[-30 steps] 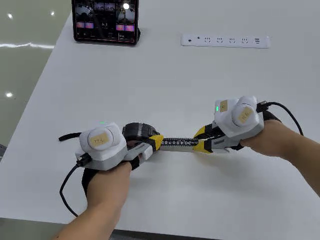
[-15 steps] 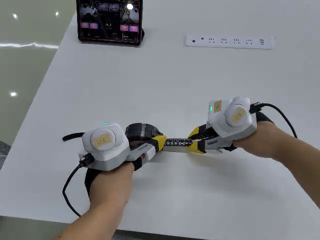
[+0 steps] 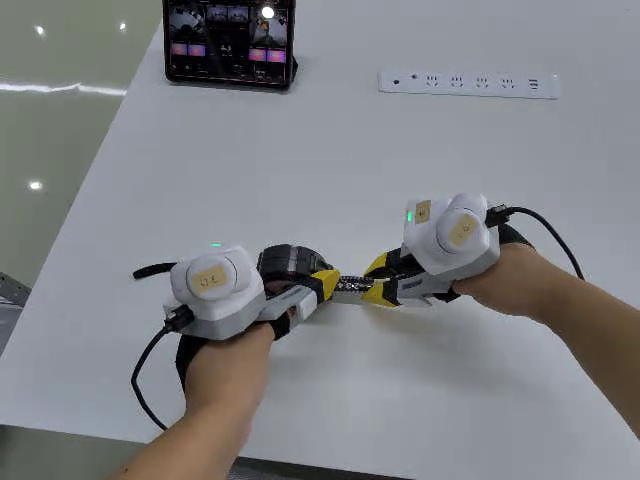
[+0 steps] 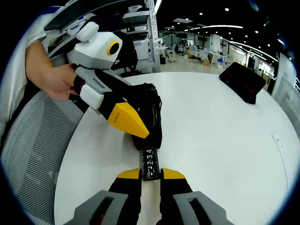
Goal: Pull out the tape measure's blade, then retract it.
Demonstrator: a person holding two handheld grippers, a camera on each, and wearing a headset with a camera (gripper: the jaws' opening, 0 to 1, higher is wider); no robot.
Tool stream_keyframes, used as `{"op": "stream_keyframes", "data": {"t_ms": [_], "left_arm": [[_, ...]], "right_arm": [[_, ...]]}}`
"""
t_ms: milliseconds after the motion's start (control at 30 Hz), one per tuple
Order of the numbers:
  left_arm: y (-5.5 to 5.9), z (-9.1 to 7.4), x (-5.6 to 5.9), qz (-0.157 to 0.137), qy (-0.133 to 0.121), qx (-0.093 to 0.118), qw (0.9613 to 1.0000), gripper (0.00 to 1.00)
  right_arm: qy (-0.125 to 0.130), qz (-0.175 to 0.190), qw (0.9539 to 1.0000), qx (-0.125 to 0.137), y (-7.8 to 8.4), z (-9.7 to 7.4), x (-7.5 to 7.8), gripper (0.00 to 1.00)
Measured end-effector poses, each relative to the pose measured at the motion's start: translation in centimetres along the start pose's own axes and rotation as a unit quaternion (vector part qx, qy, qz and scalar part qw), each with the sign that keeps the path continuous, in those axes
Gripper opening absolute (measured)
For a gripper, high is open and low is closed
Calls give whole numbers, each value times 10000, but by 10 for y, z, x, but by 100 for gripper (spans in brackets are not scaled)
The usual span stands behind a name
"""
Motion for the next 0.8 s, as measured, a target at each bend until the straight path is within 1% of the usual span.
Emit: {"op": "stream_keyframes", "data": {"t_ms": [267,433,800], "left_arm": [[0,0,0,12,2,12,10000,59],[-1,0,0,-10,14,33,10000,59],[0,0,-1,23,10,36,10000,59]], "right_arm": [[-32,-12,10000,29,-7,9,-2,11],[-66,56,9999,99,-11,13,-2,11],[-130,94,9997,174,-16,21,-4,11]]}}
Point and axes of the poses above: the centre of the closed fingertips' face, and the gripper's own axes: z roughly forward along the fingers, x roughly to its right, y roughly out of its underside, the point moved 1 cm from there along -z, roughly backward along the fingers, and after that the axes turned 7 degrees about z, right-handed, at the moved point
